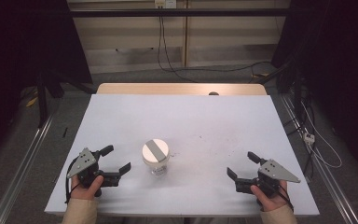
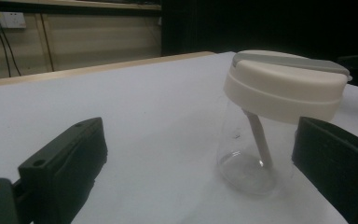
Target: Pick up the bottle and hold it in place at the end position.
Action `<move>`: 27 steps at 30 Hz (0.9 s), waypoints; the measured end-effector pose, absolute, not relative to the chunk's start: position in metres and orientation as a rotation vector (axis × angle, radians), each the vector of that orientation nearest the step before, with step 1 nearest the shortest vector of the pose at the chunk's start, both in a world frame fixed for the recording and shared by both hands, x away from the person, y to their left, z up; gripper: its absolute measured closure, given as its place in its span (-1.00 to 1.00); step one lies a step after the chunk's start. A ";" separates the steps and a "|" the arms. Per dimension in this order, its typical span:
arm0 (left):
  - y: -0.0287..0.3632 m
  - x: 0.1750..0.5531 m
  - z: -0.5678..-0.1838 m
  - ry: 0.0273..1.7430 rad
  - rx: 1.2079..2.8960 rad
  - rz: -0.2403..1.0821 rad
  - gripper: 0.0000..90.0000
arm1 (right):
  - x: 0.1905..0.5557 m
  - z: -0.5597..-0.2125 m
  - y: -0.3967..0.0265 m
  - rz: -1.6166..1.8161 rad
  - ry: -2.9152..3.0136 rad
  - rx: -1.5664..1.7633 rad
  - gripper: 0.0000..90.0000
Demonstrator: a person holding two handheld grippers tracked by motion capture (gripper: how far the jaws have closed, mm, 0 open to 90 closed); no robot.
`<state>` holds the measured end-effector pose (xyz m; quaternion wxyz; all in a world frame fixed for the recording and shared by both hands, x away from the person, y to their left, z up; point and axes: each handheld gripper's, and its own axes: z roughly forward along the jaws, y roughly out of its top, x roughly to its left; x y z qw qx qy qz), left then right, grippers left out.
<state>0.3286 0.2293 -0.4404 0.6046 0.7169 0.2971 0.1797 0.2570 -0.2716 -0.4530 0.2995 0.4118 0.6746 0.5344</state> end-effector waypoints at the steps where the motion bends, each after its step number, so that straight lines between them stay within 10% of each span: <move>1: 0.229 0.329 -0.440 0.687 1.659 0.416 -0.94 | 0.257 -0.453 -0.272 1.419 1.789 1.094 -0.91; 27: 0.193 0.326 -0.438 0.635 1.767 0.324 -0.93 | 0.259 -0.453 -0.271 1.418 1.793 1.094 -0.90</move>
